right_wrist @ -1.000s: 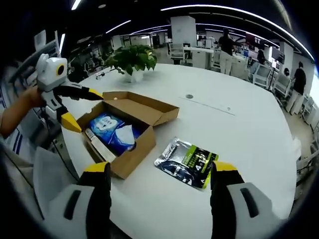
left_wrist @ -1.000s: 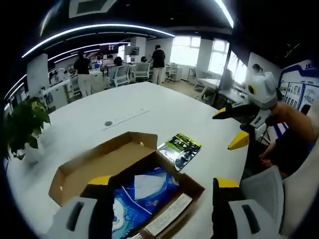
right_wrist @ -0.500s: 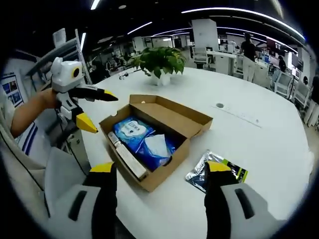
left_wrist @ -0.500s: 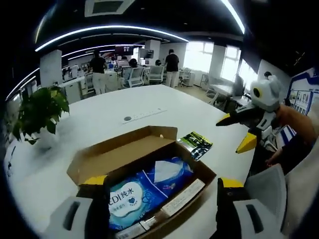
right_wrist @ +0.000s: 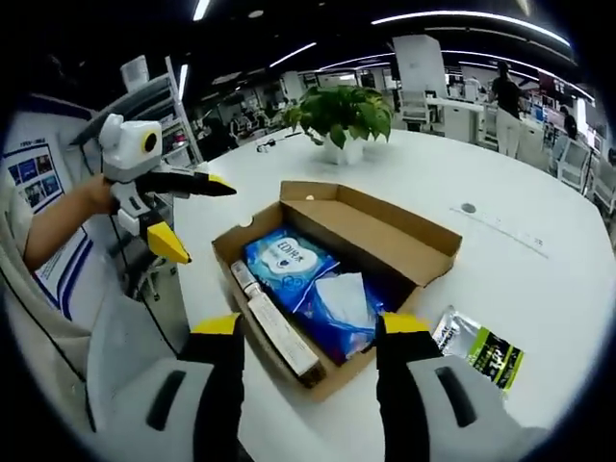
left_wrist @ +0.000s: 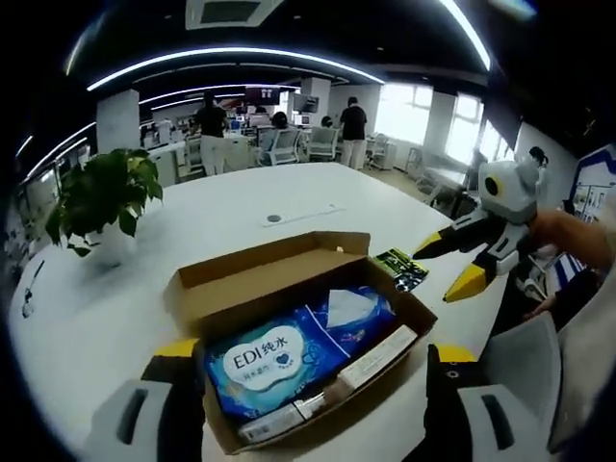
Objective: Operate the shoe box by opening the lid, removing the specified soft item, and placing it in the target area until the item is outside and the box remains undamaged.
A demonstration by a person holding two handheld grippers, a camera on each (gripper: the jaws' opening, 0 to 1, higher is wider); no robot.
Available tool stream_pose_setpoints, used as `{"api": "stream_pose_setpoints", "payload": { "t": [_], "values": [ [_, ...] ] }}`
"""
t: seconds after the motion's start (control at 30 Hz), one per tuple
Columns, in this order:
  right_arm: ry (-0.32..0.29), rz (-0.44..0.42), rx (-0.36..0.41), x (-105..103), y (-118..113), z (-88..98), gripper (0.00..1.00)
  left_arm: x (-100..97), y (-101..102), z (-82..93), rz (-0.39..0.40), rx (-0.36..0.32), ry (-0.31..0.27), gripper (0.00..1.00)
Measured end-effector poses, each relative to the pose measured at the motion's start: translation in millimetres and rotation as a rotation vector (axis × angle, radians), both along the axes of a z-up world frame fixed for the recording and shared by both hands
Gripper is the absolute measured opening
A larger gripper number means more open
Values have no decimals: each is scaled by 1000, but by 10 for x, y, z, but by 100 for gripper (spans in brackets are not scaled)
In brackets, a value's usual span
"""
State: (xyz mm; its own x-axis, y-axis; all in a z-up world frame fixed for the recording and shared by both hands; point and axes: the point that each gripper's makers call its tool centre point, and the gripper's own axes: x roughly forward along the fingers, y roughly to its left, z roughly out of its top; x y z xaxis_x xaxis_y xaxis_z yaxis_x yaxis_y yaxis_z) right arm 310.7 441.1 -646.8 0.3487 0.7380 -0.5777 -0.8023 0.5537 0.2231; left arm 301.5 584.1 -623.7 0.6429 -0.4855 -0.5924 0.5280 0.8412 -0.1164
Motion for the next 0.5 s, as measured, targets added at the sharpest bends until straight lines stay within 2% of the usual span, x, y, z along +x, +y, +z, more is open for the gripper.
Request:
{"api": "stream_pose_setpoints", "payload": {
  "t": [0.17, 0.33, 0.5],
  "values": [
    [13, 38, -1, 38, 201, -112, 49, -32, 126, -60, 25, 0, 8, 99],
    [46, 46, 5, 107, 351, -215, 48, -54, 238, -97, 54, -7, 12, 100],
    [49, 51, -10, 231, 482, -328, 45, -86, 350, -132, 85, -14, 18, 100]
  ]
}}
